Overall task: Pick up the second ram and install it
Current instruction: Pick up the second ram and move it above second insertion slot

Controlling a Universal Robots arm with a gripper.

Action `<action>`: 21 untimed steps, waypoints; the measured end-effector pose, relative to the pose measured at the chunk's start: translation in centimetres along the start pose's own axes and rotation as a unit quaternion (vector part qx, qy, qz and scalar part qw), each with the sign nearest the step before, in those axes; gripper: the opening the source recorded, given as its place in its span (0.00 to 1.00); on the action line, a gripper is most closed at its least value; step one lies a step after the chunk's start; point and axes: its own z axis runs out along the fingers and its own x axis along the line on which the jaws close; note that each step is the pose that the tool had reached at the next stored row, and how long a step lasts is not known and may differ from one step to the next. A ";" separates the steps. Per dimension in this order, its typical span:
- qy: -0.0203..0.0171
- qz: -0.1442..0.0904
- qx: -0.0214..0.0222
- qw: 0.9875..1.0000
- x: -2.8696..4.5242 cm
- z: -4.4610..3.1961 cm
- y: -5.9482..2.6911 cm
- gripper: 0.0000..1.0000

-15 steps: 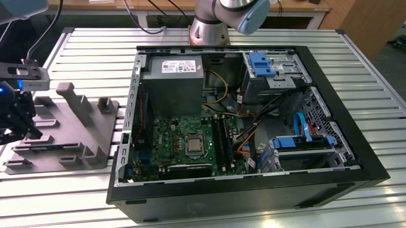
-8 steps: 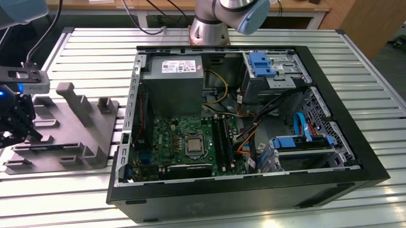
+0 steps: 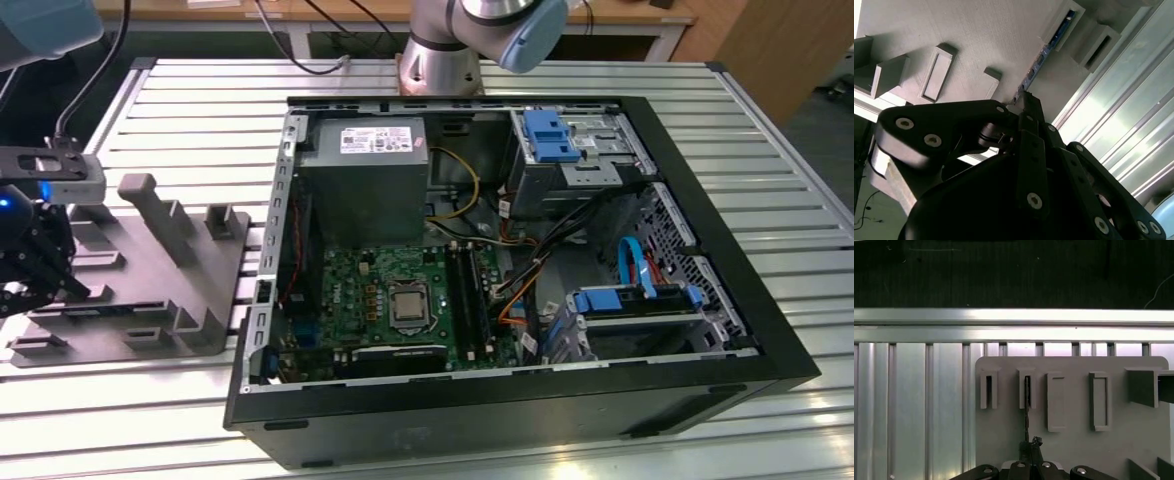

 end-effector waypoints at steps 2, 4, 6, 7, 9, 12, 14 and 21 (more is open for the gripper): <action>0.000 -0.001 0.000 1.000 0.03 0.04 0.00 0.10; 0.000 -0.001 0.000 1.000 0.03 0.03 0.00 0.10; 0.000 -0.001 0.000 1.000 0.03 0.03 0.00 0.10; 0.000 -0.001 0.000 1.000 0.03 0.04 0.00 0.10; 0.000 -0.001 0.000 1.000 0.03 0.04 0.00 0.10; 0.000 -0.001 0.000 1.000 0.03 0.04 0.00 0.16; 0.000 -0.001 0.000 1.000 0.03 0.04 0.00 0.29; 0.000 -0.001 0.000 1.000 0.04 0.21 0.00 0.42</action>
